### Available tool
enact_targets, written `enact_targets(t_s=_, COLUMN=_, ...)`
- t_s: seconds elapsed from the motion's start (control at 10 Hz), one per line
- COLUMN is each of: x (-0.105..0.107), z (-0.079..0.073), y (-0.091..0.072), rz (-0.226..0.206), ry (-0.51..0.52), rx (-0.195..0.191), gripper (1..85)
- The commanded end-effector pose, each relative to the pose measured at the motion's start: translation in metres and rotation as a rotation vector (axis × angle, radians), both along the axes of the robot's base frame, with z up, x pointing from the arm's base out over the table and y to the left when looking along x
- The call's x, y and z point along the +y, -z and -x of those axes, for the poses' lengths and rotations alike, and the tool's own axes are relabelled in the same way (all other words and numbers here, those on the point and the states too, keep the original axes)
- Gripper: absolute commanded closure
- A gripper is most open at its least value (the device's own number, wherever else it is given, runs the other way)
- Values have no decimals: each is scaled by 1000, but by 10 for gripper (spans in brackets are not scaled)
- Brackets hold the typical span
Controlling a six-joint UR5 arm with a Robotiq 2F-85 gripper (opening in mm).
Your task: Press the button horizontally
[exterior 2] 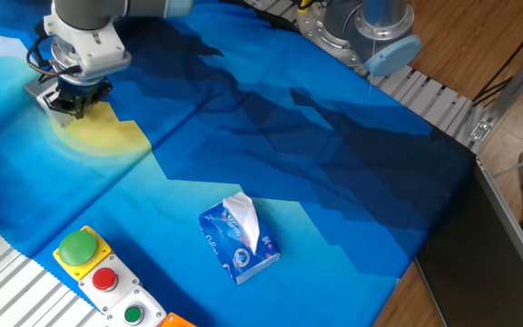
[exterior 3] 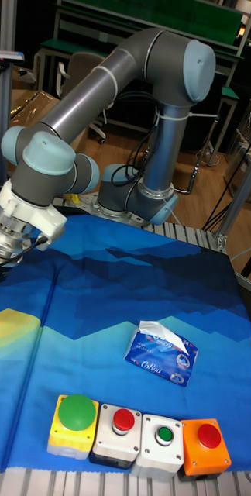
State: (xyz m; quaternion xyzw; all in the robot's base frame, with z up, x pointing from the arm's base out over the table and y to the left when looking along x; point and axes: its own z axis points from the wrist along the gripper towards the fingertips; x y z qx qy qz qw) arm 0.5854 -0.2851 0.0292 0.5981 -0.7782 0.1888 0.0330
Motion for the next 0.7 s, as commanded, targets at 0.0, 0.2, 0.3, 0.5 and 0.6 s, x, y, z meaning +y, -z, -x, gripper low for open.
enact_targets(t_s=0.0, x=-3, z=-1, y=1, rz=-6, ry=10, rx=-7, gripper=847)
enact_targets(t_s=0.2, x=-9, z=0, y=7, rz=-20, ry=10, rx=-7, gripper=847)
enact_targets(t_s=0.3, x=-13, z=0, y=9, rz=-16, ry=6, rx=-7, gripper=847)
enact_targets(t_s=0.5, x=-23, z=-2, y=9, rz=-1, ry=-2, rx=-4, gripper=847)
enact_targets(t_s=0.6, x=-27, z=-3, y=8, rz=5, ry=-7, rx=1, gripper=847)
